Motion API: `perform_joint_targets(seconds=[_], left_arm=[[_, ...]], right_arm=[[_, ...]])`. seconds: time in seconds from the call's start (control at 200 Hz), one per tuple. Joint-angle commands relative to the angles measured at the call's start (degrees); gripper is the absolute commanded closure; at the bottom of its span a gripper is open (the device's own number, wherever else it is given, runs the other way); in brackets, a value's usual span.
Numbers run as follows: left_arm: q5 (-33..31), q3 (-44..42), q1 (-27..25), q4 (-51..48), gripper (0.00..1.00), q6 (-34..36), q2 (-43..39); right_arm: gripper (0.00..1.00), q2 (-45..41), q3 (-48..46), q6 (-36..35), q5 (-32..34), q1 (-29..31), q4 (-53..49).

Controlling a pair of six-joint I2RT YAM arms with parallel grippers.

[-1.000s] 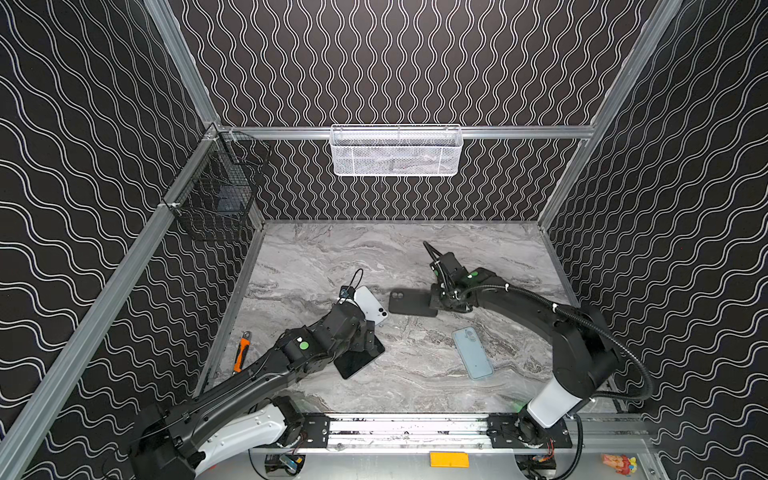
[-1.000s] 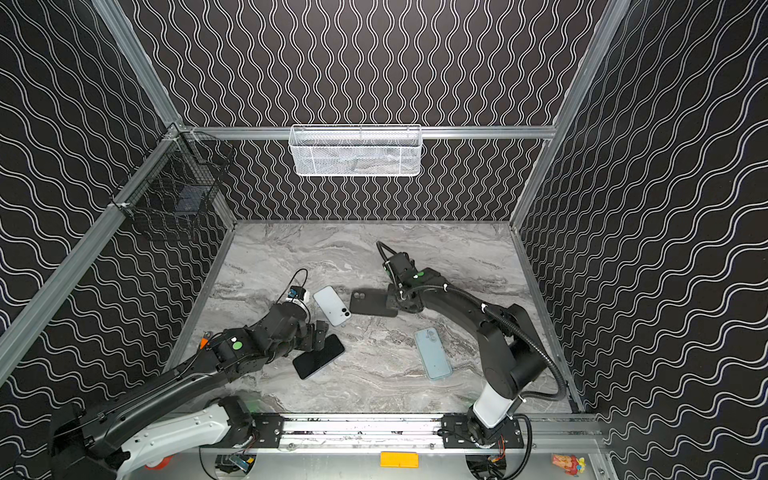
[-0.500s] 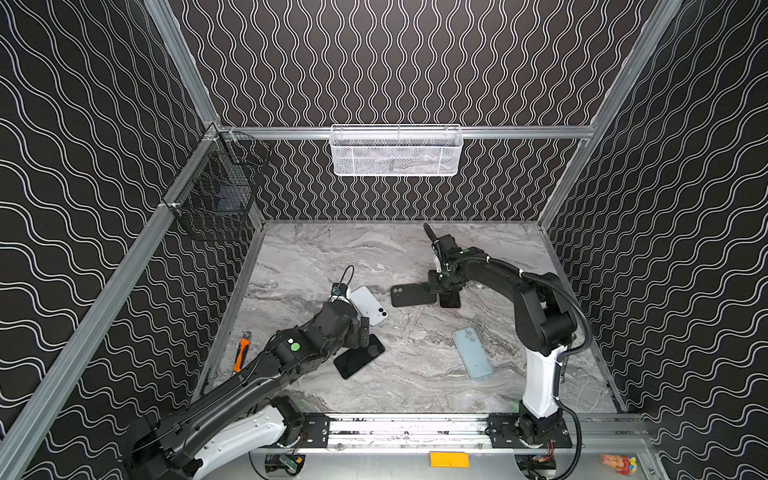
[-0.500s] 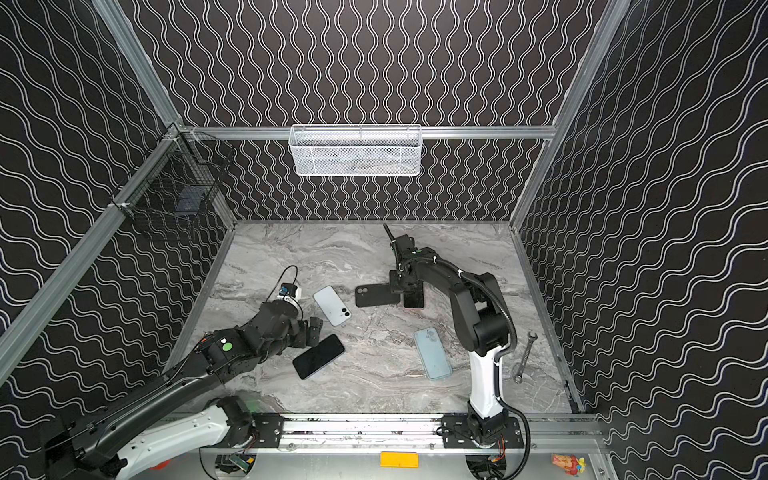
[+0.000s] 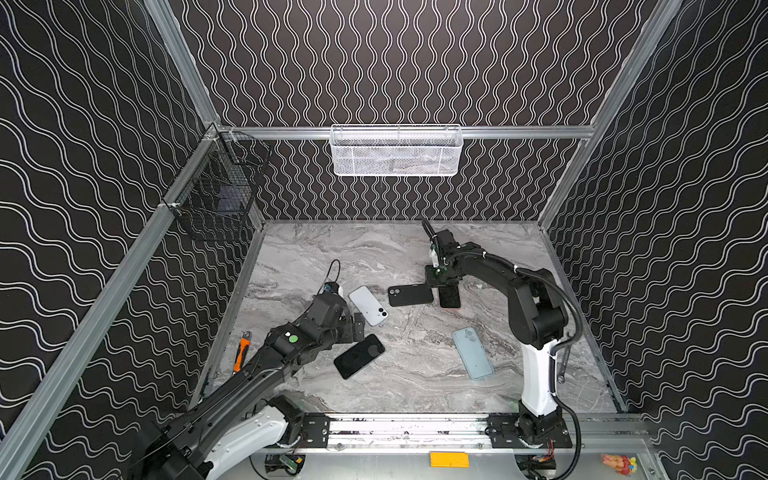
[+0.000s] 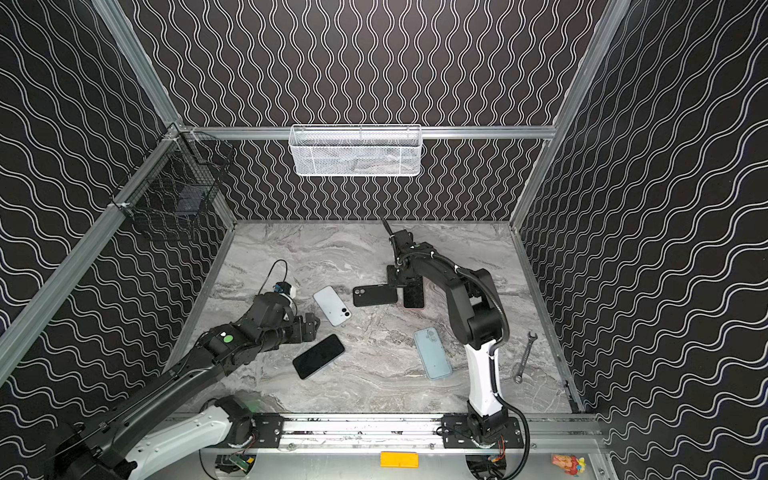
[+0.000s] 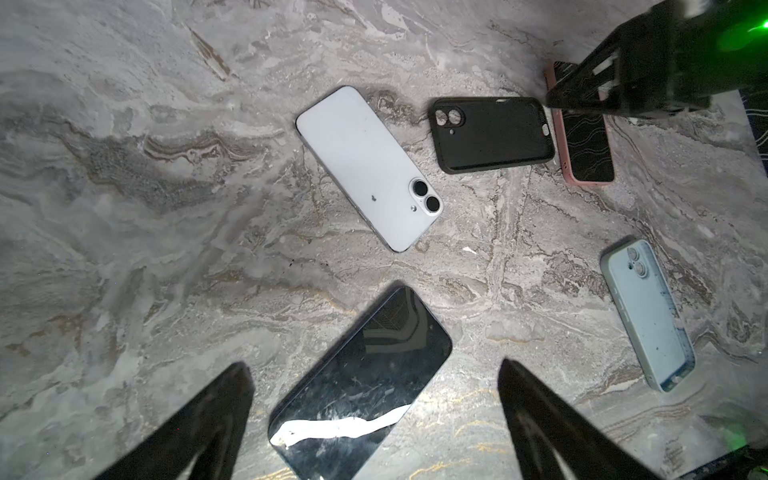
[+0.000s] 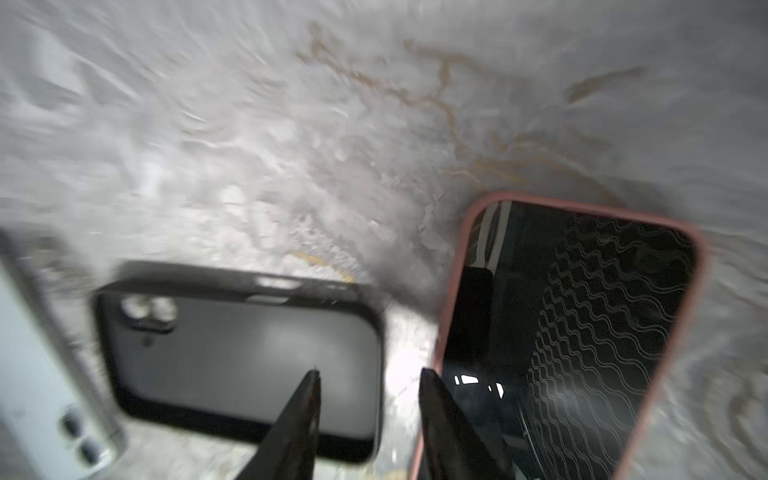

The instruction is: Put the phone into the phone case

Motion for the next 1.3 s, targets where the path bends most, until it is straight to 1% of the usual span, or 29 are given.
perform_joint_targets(seconds=[0.0, 0.065, 0.155, 0.24, 0.295, 0.355, 0.405, 0.551, 0.606, 0.691, 0.741, 0.796, 0.881, 1.081, 1.216, 1.296], left_arm=[[9.60, -2.85, 4.50, 6.45, 0.03, -3.99, 1.16], [15.38, -6.06, 9.22, 12.19, 0.02, -6.20, 2.00], [20.74, -11.13, 14.42, 21.69, 0.02, -9.84, 2.86], [23.25, -16.42, 18.83, 30.91, 0.01, -15.17, 2.48], [24.66, -20.69, 21.59, 38.08, 0.02, -19.95, 1.59], [24.41, -24.32, 23.61, 42.54, 0.02, -24.09, 0.61], [24.09, -26.40, 25.04, 45.56, 0.02, -25.98, 0.09], [23.01, -28.35, 26.65, 47.61, 0.02, -27.96, 0.90], [23.54, -28.75, 26.99, 50.21, 0.02, -27.94, 2.24], [26.88, -27.69, 27.29, 53.75, 0.02, -27.10, 5.94], [28.94, -26.55, 27.39, 54.48, 0.02, -26.39, 9.12], [31.85, -26.13, 27.46, 57.37, 0.03, -26.40, 12.76], [35.05, -26.69, 27.48, 63.09, 0.04, -27.23, 17.74], [39.75, -27.91, 27.56, 77.69, 0.04, -29.67, 28.36], [41.24, -28.14, 27.56, 90.29, 0.04, -32.89, 36.62], [41.45, -28.42, 27.57, 98.33, 0.04, -35.63, 42.22]], right_arm=[[0.51, -5.93, -3.57, 1.33, -8.49, 0.16, 4.93], [0.50, -8.35, -6.50, 3.25, -14.90, 0.84, 9.69], [0.46, -8.42, -5.93, 4.63, -20.04, 3.40, 11.76], [0.44, -5.74, -2.03, 5.14, -22.95, 6.21, 10.81], [0.43, -3.13, 0.58, 5.74, -25.16, 7.72, 10.61], [0.42, -0.32, 3.37, 6.18, -26.20, 9.27, 10.21], [0.41, 2.07, 5.64, 6.14, -26.83, 10.37, 9.67], [0.40, 8.88, 9.39, 7.44, -29.04, 11.68, 9.92], [0.39, 10.42, 9.77, 7.30, -28.46, 11.87, 10.13], [0.38, 11.56, 9.37, 6.92, -27.23, 12.12, 10.87], [0.37, 12.11, 9.09, 6.76, -26.98, 12.20, 11.34], [0.36, 12.77, 9.10, 6.66, -26.63, 12.12, 11.37], [0.36, 13.77, 9.35, 6.50, -27.37, 12.21, 10.79], [0.35, 13.54, 6.59, 7.00, -28.95, 12.68, 12.71], [0.35, 13.39, 4.40, 8.89, -31.74, 12.71, 15.81], [0.35, 14.05, 4.74, 9.89, -33.10, 12.68, 16.78]])
